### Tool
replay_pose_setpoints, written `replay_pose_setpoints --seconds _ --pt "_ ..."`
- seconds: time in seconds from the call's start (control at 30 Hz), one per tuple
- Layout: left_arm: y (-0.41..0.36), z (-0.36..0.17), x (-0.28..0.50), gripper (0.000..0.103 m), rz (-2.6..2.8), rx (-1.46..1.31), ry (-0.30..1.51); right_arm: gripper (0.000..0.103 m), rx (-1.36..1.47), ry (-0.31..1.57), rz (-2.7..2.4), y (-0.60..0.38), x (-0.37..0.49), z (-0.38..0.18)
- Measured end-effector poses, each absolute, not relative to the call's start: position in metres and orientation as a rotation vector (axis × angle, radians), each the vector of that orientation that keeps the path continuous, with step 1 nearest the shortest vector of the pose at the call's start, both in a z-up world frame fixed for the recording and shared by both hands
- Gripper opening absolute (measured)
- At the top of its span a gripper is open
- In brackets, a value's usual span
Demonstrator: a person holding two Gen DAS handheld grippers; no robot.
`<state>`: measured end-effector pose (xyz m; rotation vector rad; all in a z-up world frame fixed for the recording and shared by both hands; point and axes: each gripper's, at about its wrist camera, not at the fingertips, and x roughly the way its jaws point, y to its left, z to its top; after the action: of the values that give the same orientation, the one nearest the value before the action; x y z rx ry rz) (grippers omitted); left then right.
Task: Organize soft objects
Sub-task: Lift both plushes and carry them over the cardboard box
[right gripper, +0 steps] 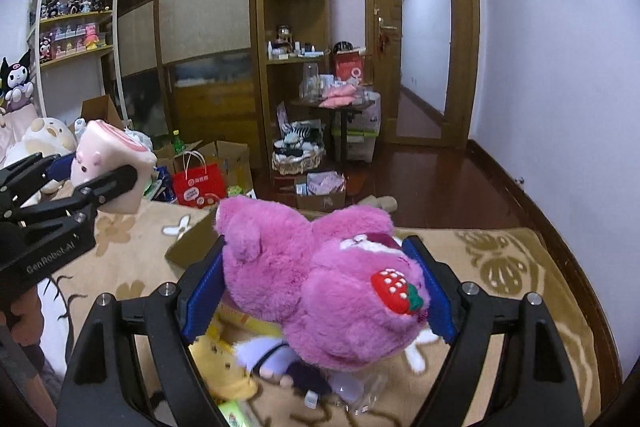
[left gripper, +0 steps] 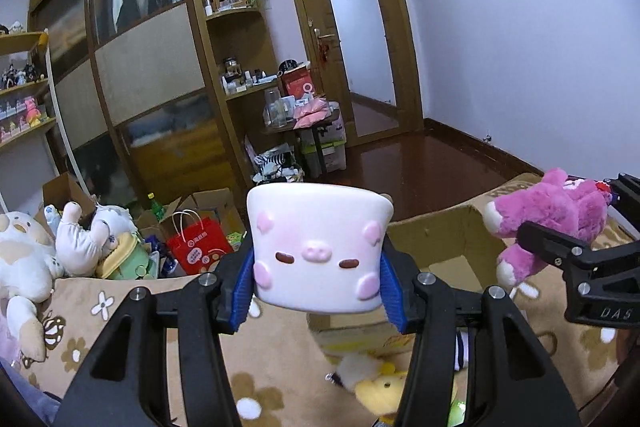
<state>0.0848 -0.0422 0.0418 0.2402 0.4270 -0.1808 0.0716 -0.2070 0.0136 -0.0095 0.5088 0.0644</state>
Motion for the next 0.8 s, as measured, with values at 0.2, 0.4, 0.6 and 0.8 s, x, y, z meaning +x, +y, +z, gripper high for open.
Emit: replay_pose_setpoints --seconds 0.2,0.4,0.6,0.8 --pt "-0.051 0.035 0.109 0.052 -0.192 0.228 0.446 0.088 -0.021 0.475 0.069 -0.206 0.098 0.013" --pt "-0.048 0.015 0.129 0.053 -0.197 0.204 0.489 0.089 -0.001 0.474 0.068 -0.209 0.114 -0.003" --pt "-0.049 -0.012 0.147 0.054 -0.199 0.207 0.552 0.089 0.021 0.520 0.067 -0.216 0.128 -0.028" --pt "-0.053 -0.031 0.163 0.057 -0.215 0.202 0.613 0.091 0.054 0.543 0.077 -0.221 0.142 -0.046"
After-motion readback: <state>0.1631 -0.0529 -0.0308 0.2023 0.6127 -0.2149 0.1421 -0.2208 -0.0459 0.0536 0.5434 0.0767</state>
